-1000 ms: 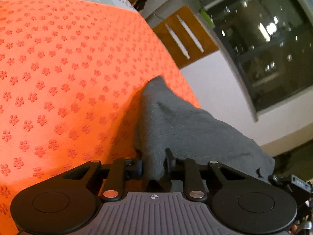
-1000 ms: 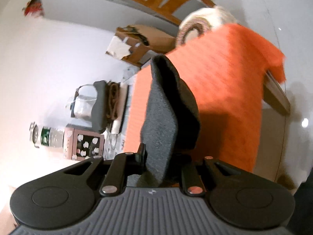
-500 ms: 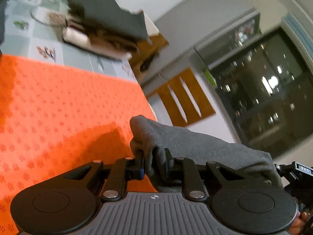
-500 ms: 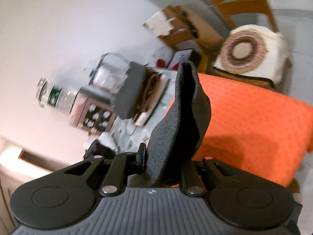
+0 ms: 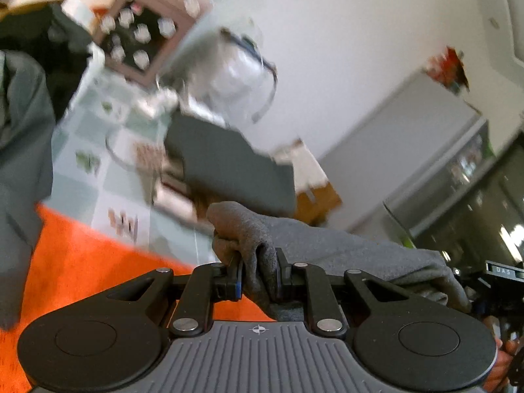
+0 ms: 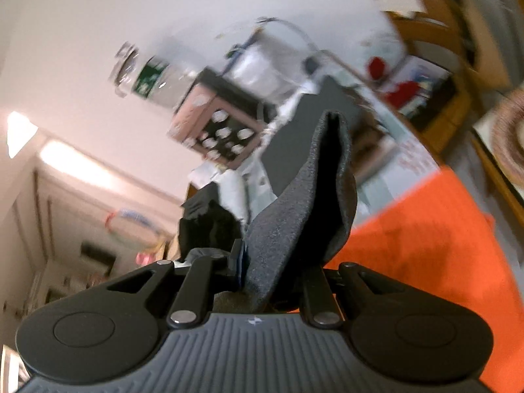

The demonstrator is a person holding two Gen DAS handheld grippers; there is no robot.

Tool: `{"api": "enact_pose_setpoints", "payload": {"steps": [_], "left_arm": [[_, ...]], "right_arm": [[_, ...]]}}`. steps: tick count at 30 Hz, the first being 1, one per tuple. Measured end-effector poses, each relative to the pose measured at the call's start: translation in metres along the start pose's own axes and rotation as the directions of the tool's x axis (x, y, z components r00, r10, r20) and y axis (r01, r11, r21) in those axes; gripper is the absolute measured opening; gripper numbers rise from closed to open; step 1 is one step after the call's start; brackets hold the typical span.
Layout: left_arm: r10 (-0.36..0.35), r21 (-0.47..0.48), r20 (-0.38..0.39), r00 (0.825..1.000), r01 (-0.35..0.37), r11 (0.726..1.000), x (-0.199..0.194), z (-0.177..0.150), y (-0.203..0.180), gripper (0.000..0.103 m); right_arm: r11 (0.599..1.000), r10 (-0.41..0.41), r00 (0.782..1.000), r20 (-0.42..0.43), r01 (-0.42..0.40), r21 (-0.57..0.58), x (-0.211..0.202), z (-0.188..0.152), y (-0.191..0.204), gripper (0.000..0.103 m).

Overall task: Fold clothes
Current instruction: 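Lift the folded garment with both grippers and carry it to the clothes stack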

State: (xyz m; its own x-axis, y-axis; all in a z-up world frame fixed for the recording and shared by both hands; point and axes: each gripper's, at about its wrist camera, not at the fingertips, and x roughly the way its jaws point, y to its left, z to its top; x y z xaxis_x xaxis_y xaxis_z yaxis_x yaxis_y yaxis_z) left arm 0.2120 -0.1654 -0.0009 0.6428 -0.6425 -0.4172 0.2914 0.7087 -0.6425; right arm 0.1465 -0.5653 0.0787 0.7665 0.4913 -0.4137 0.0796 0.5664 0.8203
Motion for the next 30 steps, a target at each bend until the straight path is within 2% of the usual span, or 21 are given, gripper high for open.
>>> {"api": "enact_pose_setpoints", "payload": {"steps": [5,9,13,20,26,30], "left_arm": [[0.047,-0.008,0.146,0.988,-0.046,0.999,0.024,0.034,-0.016,0.02],[0.083,-0.003,0.24,0.967,-0.085,0.996,0.047,0.068,-0.027,0.02],[0.119,-0.008,0.294,0.948,-0.122,0.992,0.077,0.094,-0.03,0.02],[0.185,0.039,0.287,0.94,-0.204,0.978,0.144,0.119,-0.011,0.02],[0.222,0.038,0.219,0.95,-0.236,0.971,0.195,0.102,0.02,0.02],[0.224,0.031,0.175,0.959,-0.233,0.972,0.206,0.083,0.035,0.022]], "right_arm": [[0.99,0.107,0.991,-0.08,-0.113,-0.079,0.038,0.086,0.002,0.017],[0.975,0.176,0.975,-0.136,-0.191,-0.111,0.078,0.149,0.0,0.017],[0.956,0.245,0.954,-0.175,-0.268,-0.118,0.123,0.196,-0.012,0.017],[0.938,0.312,0.921,-0.235,-0.337,-0.075,0.205,0.253,-0.068,0.017],[0.951,0.29,0.916,-0.279,-0.309,-0.028,0.25,0.26,-0.133,0.017],[0.958,0.285,0.918,-0.276,-0.284,0.046,0.259,0.253,-0.18,0.021]]}}
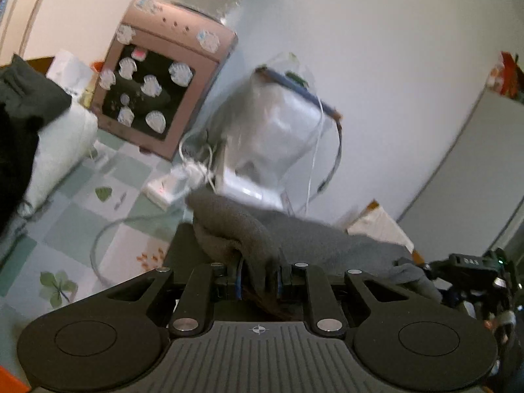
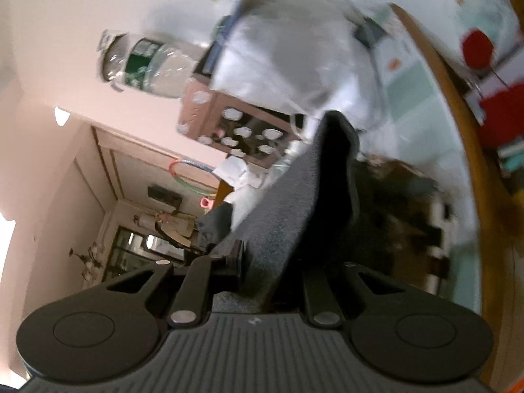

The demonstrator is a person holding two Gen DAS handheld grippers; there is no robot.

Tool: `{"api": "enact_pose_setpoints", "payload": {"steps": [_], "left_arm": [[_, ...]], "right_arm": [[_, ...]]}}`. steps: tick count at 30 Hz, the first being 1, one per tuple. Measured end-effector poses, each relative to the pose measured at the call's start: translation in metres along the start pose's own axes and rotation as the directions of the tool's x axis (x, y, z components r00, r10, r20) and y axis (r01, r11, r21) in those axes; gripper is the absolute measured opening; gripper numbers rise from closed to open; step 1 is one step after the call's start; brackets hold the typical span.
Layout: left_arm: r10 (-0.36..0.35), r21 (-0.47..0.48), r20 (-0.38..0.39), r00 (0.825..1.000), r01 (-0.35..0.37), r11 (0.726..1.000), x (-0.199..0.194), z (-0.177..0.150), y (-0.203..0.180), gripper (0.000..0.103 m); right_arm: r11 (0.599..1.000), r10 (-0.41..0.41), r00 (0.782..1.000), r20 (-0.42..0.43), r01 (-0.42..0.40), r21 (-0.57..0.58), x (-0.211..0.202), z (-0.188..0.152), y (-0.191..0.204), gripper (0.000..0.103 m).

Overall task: Fold clothes
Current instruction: 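Lift the folded garment with both grippers and carry it to the clothes stack, then lower the garment onto the folded stack and open both grippers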

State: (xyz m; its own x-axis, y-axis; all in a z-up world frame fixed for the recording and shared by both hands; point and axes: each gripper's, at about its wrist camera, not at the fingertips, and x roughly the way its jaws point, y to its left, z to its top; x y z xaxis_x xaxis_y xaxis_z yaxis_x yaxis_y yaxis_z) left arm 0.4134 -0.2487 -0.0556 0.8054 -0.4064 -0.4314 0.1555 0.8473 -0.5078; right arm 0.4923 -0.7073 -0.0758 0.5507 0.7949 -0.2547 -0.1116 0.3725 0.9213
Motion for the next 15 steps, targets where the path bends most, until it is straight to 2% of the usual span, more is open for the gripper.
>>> {"api": "enact_pose_setpoints", "payload": {"steps": [4,7,9,11,12,15], "left_arm": [[-0.02,-0.06,-0.039,0.999,0.017,0.998,0.003,-0.014,0.016,0.029],[-0.036,-0.075,-0.055,0.998,0.032,0.997,0.001,-0.016,0.021,0.031],[-0.037,-0.075,-0.059,0.998,0.032,0.997,-0.003,-0.016,0.023,0.036],[-0.018,-0.077,-0.055,0.998,0.014,0.997,-0.011,-0.015,0.026,0.05],[-0.009,-0.078,-0.053,0.999,0.005,0.997,-0.015,-0.015,0.027,0.05],[0.008,-0.054,-0.055,0.998,-0.011,0.998,-0.027,-0.01,0.028,0.053]], "right_arm": [[0.997,0.006,0.999,0.05,-0.01,0.074,-0.011,-0.007,-0.036,0.023],[0.996,-0.014,0.997,0.073,0.008,0.089,-0.016,-0.012,-0.045,0.023],[0.996,-0.037,0.995,0.092,0.029,0.086,-0.019,-0.013,-0.046,0.023],[0.995,-0.083,0.991,0.101,0.077,0.066,-0.024,-0.016,-0.042,0.024],[0.993,-0.107,0.989,0.105,0.101,0.056,-0.026,-0.017,-0.039,0.028],[0.979,-0.201,0.972,0.119,0.202,0.003,-0.034,-0.022,-0.02,0.029]]}}
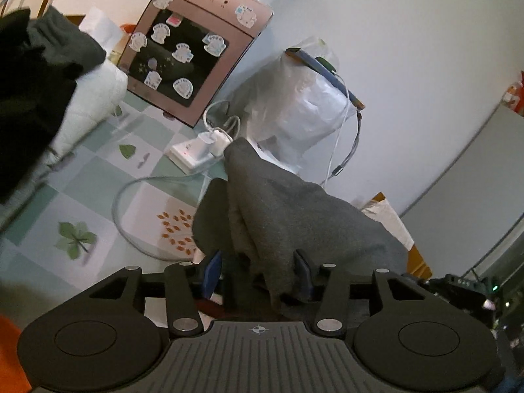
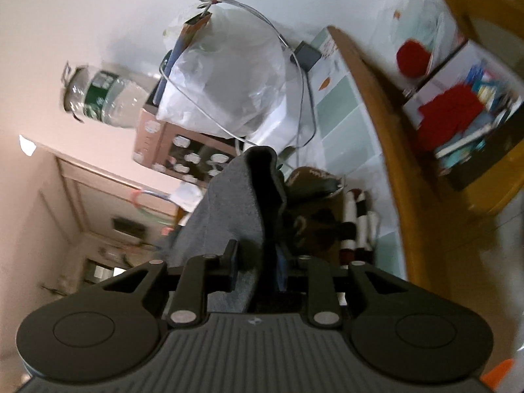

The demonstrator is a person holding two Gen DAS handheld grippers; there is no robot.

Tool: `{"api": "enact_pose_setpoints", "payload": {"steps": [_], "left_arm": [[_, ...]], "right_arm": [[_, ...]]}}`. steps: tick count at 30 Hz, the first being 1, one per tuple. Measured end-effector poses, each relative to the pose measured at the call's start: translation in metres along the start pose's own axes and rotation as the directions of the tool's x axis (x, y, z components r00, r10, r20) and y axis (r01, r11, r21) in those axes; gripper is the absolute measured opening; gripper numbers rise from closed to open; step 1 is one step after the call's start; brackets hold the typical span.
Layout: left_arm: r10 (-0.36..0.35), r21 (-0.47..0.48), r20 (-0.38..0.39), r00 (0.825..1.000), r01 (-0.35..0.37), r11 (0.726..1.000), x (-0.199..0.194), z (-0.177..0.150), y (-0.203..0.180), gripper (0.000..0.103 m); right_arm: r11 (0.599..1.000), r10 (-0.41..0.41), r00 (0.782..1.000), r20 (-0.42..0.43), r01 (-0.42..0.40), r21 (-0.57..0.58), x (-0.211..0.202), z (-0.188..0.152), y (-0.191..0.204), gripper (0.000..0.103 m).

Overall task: Fold clothes
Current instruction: 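Lower the garment onto the folded stack and open both grippers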

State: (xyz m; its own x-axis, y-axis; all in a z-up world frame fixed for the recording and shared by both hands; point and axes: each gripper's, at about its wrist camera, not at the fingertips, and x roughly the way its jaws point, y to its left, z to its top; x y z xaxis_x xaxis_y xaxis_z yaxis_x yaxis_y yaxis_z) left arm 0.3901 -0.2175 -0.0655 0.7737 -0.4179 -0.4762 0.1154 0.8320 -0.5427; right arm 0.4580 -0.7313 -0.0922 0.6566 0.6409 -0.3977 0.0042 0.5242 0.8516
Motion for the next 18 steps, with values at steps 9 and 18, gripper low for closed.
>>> {"api": "enact_pose_setpoints", "payload": {"steps": [9,18], "left_arm": [[0.043,0.082,-0.004,0.999,-0.043,0.996,-0.062,0.001,-0.006,0.069],[0.045,0.171,0.006,0.999,-0.046,0.984,-0.136,-0.007,-0.019,0.084]], "right_arm": [[0.92,-0.263,0.96,0.094,0.279,-0.277,-0.033,-0.032,0.094,0.034],[0.827,-0.302,0.944,0.129,0.327,-0.458,-0.058,-0.1,0.182,0.051]]}}
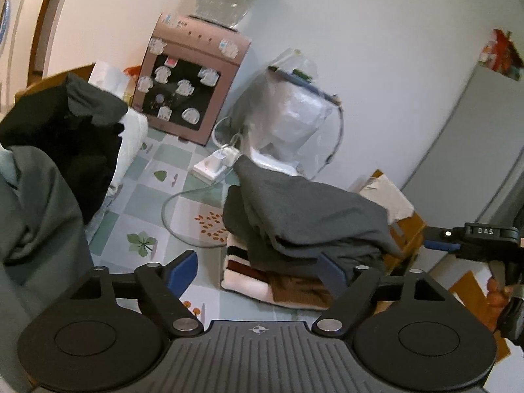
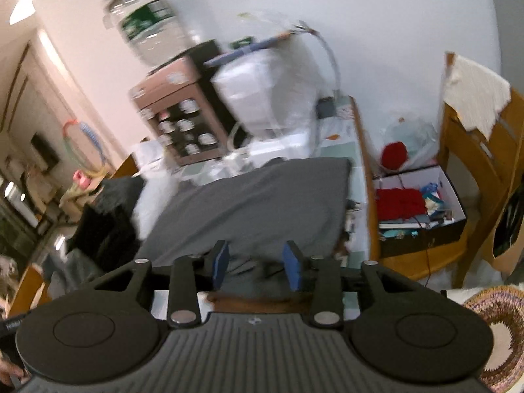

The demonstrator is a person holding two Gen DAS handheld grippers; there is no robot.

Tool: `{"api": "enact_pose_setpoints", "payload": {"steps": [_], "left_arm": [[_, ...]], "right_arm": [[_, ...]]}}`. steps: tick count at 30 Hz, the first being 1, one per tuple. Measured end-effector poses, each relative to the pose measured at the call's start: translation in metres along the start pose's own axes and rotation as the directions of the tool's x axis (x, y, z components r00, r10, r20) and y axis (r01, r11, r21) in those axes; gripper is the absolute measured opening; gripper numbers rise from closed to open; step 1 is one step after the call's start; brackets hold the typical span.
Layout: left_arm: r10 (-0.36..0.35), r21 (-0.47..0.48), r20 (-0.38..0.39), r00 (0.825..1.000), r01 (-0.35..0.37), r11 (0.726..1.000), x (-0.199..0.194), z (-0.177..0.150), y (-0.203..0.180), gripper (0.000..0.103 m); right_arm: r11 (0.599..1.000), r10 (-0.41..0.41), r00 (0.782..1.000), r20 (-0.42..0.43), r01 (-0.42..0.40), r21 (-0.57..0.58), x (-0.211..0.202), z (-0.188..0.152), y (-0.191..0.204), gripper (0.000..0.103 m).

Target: Fold clothes

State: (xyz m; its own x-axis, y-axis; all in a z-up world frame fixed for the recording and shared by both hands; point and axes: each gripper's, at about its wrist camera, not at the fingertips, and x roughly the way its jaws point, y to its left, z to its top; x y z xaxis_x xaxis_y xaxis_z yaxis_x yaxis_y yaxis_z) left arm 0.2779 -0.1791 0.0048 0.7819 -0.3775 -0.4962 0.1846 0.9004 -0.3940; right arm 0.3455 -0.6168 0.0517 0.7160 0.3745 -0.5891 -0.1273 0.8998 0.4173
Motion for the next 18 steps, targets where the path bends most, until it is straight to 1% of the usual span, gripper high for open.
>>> {"api": "enact_pose_setpoints", "payload": {"steps": [4,6,7,9,13,15,16,18], "left_arm": [[-0.006,0.029,0.01,1.0,0.006,1.0,-0.036,-0.005,-0.003,0.088],[-0.008,0.041,0.014,1.0,0.007,0.999,-0.054,-0.008,-0.004,0.09],[-0.009,0.045,0.01,1.0,0.009,0.999,-0.063,-0.009,-0.004,0.091],[-0.01,0.055,0.005,1.0,0.009,0.998,-0.081,-0.012,-0.005,0.091],[0.008,0.097,0.008,1.0,-0.009,0.995,-0.118,-0.019,-0.005,0.097],[0.014,0.121,0.009,1.0,-0.015,0.993,-0.135,-0.024,-0.003,0.101],[0.017,0.133,0.01,1.0,-0.018,0.991,-0.144,-0.027,-0.002,0.103],[0.023,0.168,0.014,1.0,-0.025,0.985,-0.163,-0.033,-0.001,0.103]], "right_arm": [[0.999,-0.009,1.0,0.008,0.01,-0.053,-0.027,-0.02,0.043,0.059],[0.996,-0.021,1.0,0.018,0.023,-0.09,-0.042,-0.033,0.066,0.07],[0.994,-0.029,0.999,0.024,0.032,-0.108,-0.049,-0.039,0.078,0.073],[0.988,-0.048,0.998,0.036,0.052,-0.145,-0.065,-0.054,0.102,0.086],[0.978,-0.062,0.996,0.057,0.072,-0.194,-0.096,-0.085,0.148,0.094],[0.975,-0.065,0.996,0.066,0.077,-0.207,-0.109,-0.102,0.169,0.101],[0.973,-0.066,0.995,0.07,0.08,-0.214,-0.115,-0.111,0.179,0.103],[0.97,-0.072,0.995,0.076,0.088,-0.228,-0.126,-0.13,0.199,0.103]]}}
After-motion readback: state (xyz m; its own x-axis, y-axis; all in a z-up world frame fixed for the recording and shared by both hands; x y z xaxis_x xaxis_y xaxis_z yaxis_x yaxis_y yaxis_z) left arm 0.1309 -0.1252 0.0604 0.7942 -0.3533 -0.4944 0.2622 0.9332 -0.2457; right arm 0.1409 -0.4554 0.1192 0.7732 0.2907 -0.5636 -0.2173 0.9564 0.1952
